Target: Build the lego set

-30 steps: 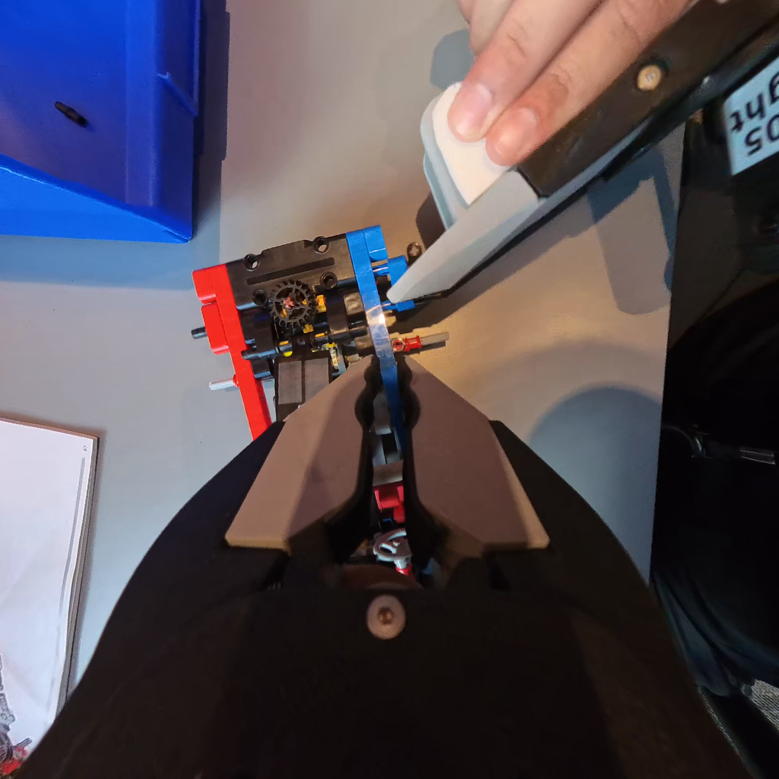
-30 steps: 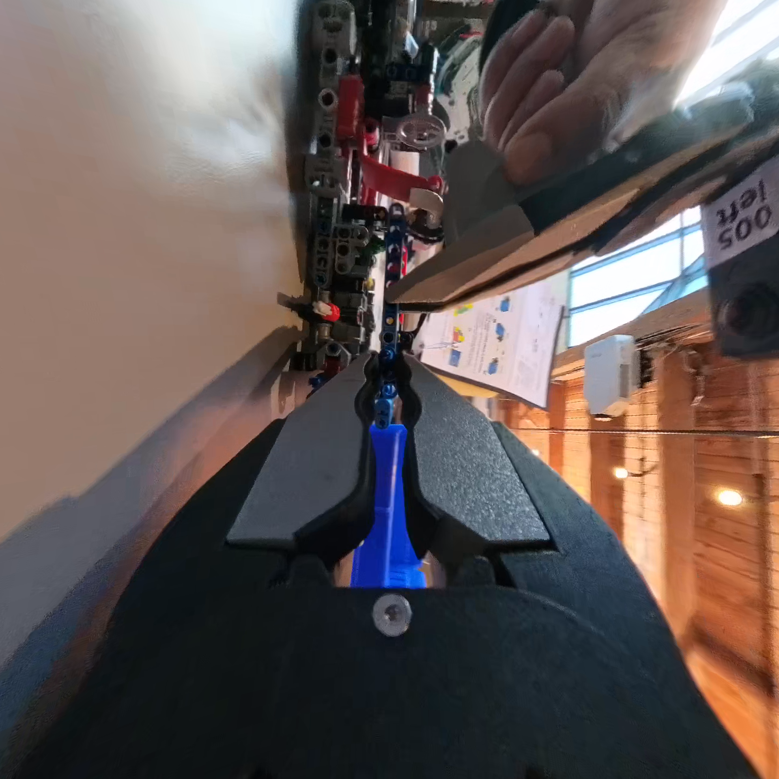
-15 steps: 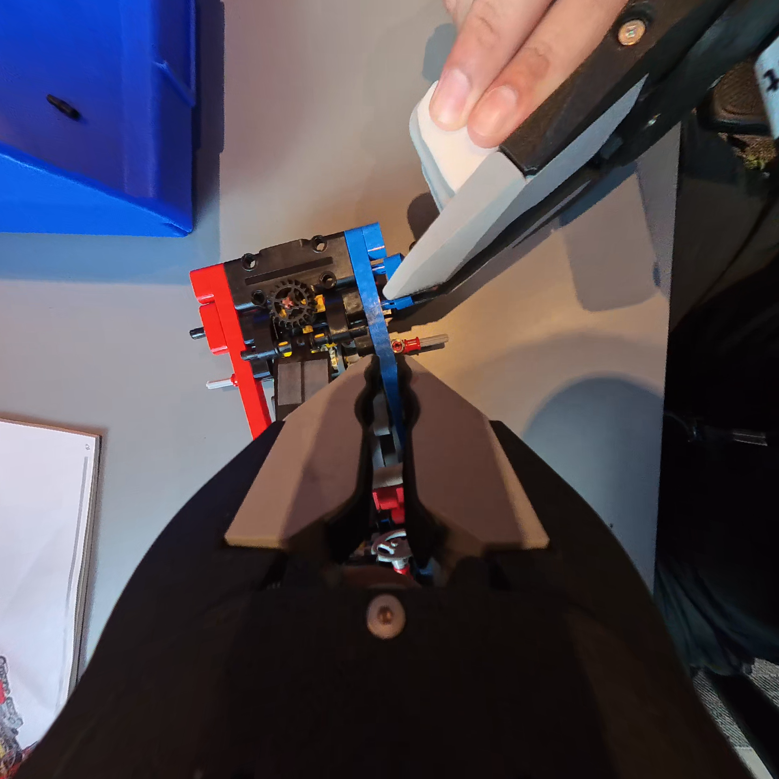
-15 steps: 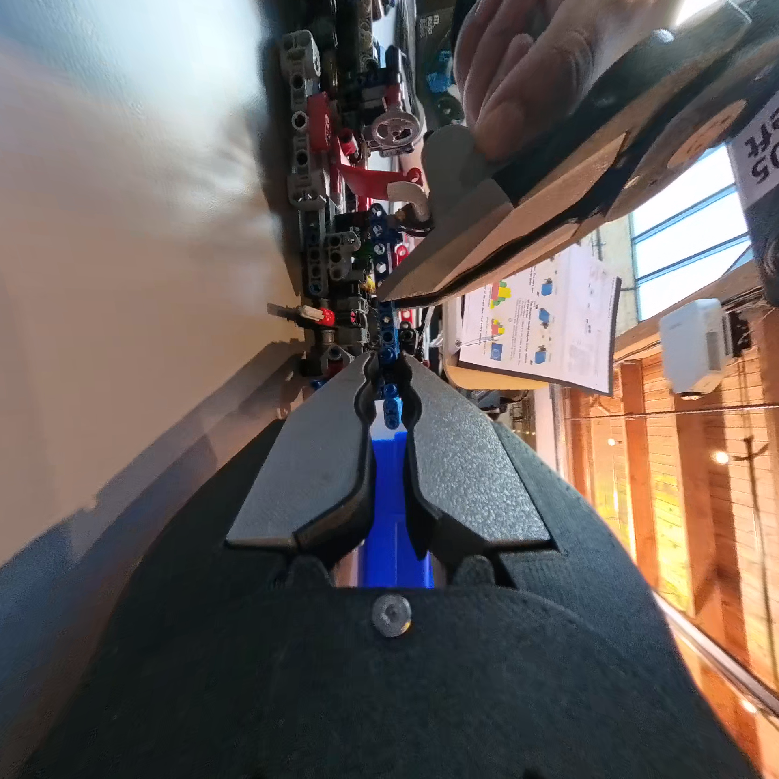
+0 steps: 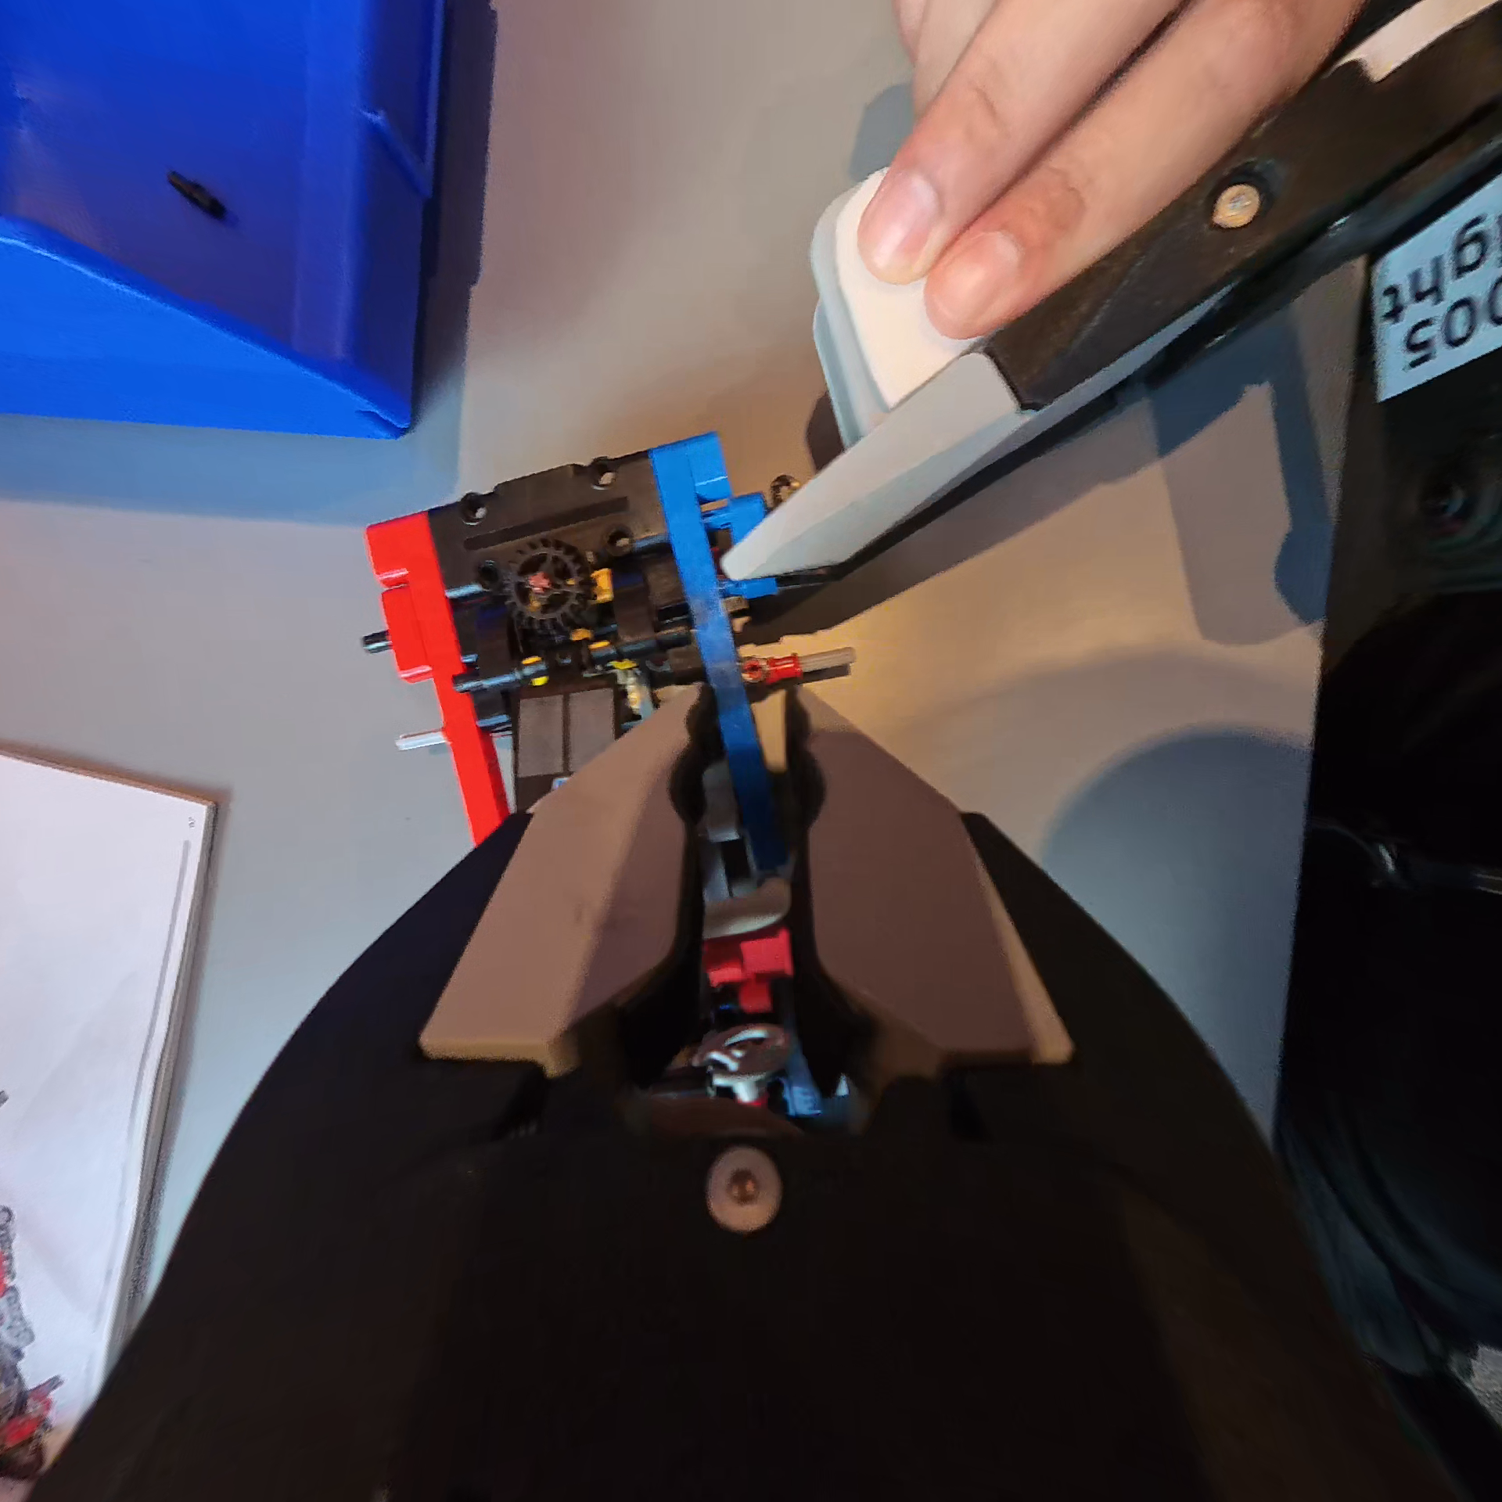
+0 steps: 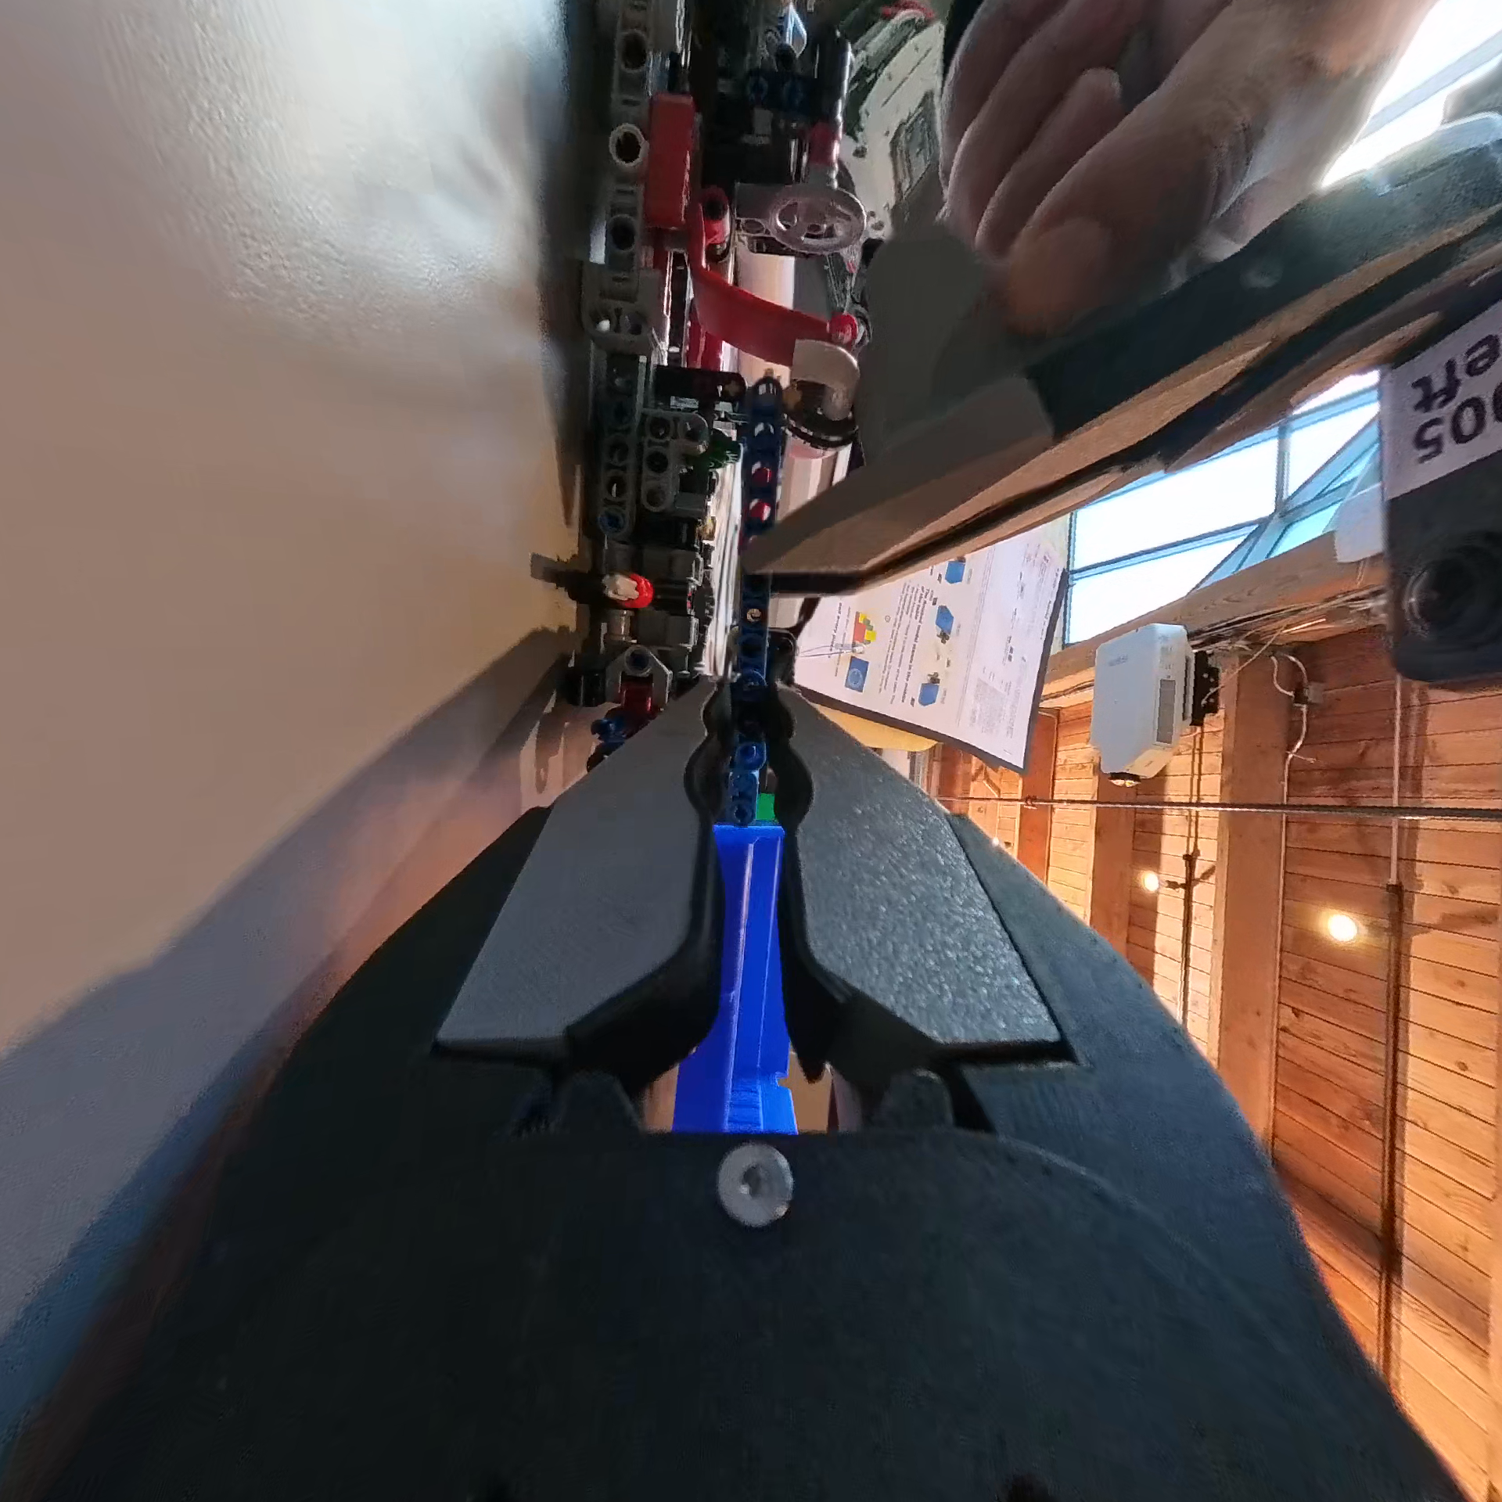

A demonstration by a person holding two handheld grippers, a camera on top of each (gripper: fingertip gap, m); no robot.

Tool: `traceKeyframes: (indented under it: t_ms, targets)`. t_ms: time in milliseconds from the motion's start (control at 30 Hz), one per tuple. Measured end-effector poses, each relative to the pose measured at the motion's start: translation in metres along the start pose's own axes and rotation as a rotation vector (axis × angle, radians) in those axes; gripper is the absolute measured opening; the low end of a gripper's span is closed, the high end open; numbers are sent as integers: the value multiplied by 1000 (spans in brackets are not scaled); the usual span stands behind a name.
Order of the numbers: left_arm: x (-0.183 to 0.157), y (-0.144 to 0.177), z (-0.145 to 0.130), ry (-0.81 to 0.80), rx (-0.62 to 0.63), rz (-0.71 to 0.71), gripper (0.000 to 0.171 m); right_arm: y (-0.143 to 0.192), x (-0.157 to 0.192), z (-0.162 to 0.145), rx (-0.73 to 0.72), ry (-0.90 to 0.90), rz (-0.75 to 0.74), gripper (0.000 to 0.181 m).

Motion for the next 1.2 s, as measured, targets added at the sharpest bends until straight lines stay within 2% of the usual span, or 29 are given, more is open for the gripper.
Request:
traceKeyframes:
  t_ms: [33,100,167,233,300,433,567,700,767,833,867,967,1133,1200]
  targets:
    - [-3,0,0,-2,0,-1,20,0,0,0,3,-7,2,3]
    - [-5,-1,0,-18,-1,31,20,0,0,-1,-6,-23,7,4]
    - [-5,0,-1,-4,-2,0,21,1,1,-2,-36,-40,2,3]
    - [1,1,-1,26,-4,-14,7,2,0,-4,-86,-66,1,4]
    - [3,1,-1,24,1,-28,5,2,-1,-6,-112,-87,12,3]
    - [4,0,0,44,16,-46,5,2,1,-4,-88,10,1,4]
    - [-3,2,-1,15,47,-74,4,6,3,0,-124,79,-34,3]
    - [-1,3,-2,25,57,-76,4,3,3,1,-120,100,-42,3]
    - [-2,3,-2,2,70,-63,4,2,2,0,-155,17,-3,3]
    - [-3,3,-2,-21,75,-59,3,0,-8,-5,-205,-208,120,4]
    - [-2,3,-2,-13,75,-73,3,-1,-11,-6,-213,-257,150,6]
    - [0,4,-4,-32,81,-88,4,0,-3,-1,-203,-81,37,4]
    - [7,5,-4,-37,76,-87,4,-2,0,-1,-211,-104,-6,4]
    - [8,4,-5,-42,71,-74,5,0,3,-2,-241,-102,-45,13]
Point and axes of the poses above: each gripper's, where its closed fingertips meet, y back along the fingers, z out of its top, x = y × z across the jaws, the point moved 10 cm from there along y, back along the fingers, and after that the axes turned 4 degrees about y, right-handed, at the moved point
